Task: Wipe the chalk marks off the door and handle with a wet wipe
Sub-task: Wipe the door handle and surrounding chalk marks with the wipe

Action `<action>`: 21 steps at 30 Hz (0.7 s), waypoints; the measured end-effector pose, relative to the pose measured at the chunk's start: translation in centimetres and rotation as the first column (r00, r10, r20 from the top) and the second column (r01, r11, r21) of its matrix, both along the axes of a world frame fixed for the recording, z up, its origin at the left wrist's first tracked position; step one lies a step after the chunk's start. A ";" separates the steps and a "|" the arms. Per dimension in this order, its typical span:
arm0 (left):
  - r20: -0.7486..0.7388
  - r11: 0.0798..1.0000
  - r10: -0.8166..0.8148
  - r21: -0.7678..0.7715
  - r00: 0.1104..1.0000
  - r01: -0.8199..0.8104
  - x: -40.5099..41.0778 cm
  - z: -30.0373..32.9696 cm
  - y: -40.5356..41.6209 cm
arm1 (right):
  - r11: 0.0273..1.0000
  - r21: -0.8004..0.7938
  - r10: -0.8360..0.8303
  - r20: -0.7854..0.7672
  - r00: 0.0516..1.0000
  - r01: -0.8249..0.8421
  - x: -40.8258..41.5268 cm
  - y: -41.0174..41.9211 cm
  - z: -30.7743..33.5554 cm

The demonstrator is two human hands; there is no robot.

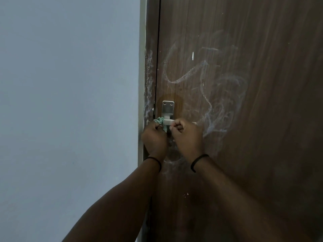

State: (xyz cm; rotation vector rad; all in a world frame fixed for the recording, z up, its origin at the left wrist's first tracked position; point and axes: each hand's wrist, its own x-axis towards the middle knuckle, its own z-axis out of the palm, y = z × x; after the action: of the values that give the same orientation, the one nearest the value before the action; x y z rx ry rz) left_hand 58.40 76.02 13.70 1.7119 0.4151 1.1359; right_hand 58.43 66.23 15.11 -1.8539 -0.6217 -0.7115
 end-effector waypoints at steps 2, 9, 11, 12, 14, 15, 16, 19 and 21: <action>-0.011 1.000 0.028 0.012 1.000 -0.028 0.4 -0.3 -0.2 | 0.999 -0.018 -0.042 -0.043 0.998 0.042 0.3 -0.1 -2.0; -0.074 0.996 -0.049 0.071 0.996 0.054 0.2 -2.3 -0.5 | 0.999 -0.029 -0.043 -0.188 0.981 0.039 1.8 1.1 -4.2; -0.079 0.994 -0.076 0.078 0.994 0.082 0.2 -2.2 -0.4 | 0.998 0.058 -0.024 -0.243 0.970 0.039 2.1 1.6 -4.0; -0.077 0.989 -0.111 0.092 0.991 0.117 0.2 -2.0 -0.3 | 0.991 0.124 -0.017 -0.274 0.962 0.052 2.2 1.7 -3.7; -0.060 0.963 -0.206 0.166 0.977 0.213 0.2 -1.6 -0.2 | 0.959 0.261 -0.013 -0.344 0.939 0.109 2.9 1.8 -3.0; -0.048 0.946 -0.244 0.208 0.969 0.249 0.0 -1.5 -0.1 | 0.939 0.313 -0.020 -0.373 0.927 0.146 3.4 1.9 -2.6; -0.034 0.936 -0.260 0.238 0.965 0.260 -0.2 -1.5 0.2 | 0.916 0.355 -0.030 -0.399 0.916 0.185 3.7 2.0 -2.3; 0.003 0.967 -0.161 0.199 0.987 0.157 -0.3 -1.7 1.5 | 0.824 0.485 -0.049 -0.452 0.890 0.292 4.2 3.3 -1.8; -0.003 0.988 -0.090 0.122 0.996 0.090 -0.1 -1.6 2.4 | 0.738 0.597 -0.010 -0.455 0.890 0.314 4.1 4.3 -1.9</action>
State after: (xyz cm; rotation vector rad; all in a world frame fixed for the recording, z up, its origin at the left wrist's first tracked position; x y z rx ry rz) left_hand 58.26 78.40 12.06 1.8168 0.2685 1.1173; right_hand 62.57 70.54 13.23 -1.3211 0.1043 -0.5162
